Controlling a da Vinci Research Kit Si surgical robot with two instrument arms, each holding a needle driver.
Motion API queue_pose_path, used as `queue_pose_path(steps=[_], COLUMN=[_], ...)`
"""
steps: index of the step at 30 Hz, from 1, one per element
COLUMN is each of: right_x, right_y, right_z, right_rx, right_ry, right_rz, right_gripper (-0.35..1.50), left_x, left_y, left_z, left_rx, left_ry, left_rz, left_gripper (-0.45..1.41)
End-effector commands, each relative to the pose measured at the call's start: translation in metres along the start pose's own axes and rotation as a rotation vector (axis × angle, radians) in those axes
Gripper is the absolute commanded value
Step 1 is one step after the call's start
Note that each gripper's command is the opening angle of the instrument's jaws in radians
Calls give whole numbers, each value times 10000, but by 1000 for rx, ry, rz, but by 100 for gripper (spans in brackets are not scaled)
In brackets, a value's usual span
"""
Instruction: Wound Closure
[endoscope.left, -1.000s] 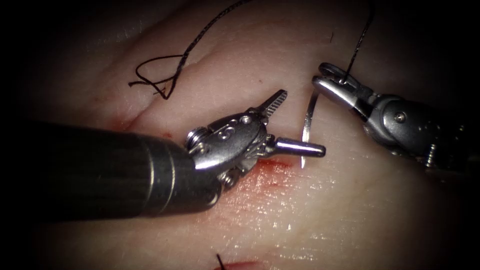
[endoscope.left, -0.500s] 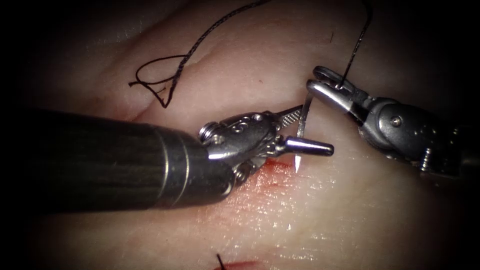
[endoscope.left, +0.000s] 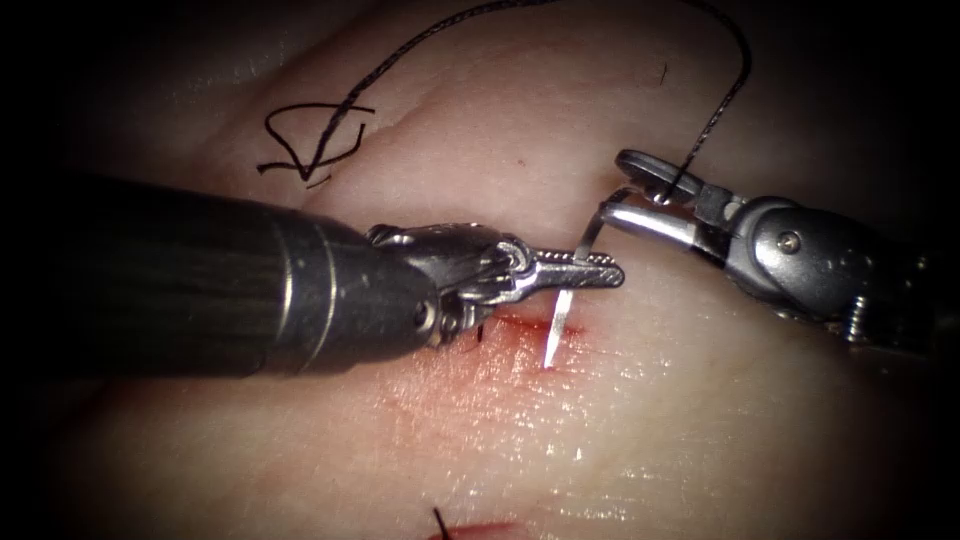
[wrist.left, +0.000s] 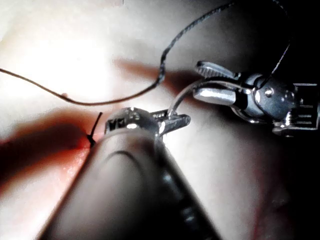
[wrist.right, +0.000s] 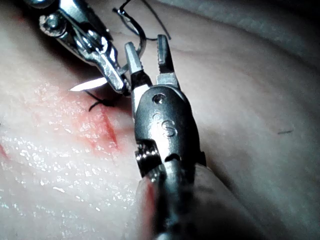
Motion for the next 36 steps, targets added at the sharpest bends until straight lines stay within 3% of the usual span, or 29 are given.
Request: queue_pose_path(steps=[1,10,18,21,26,36], right_x=[-2,1,4,3,3,3], right_y=[0,-5,-9,-7,-4,-3], right_z=[11,18,24,24,23,22], right_rx=[-2,21,30,24,9,-43], right_ry=[1,18,40,47,69,57], right_rz=[19,82,169,176,184,169], right_gripper=[93,89,54,36,-35,-35], left_x=[0,-4,0,0,0,3], left_y=[-3,2,-2,-2,-1,7], left_z=[6,10,11,10,11,12], left_rx=[-12,-73,-78,-76,-73,-50], left_ry=[-11,-66,-53,-51,-48,-15], left_rz=[-3,-1,66,72,77,103], left_gripper=[-45,-45,-45,-45,-45,-45])
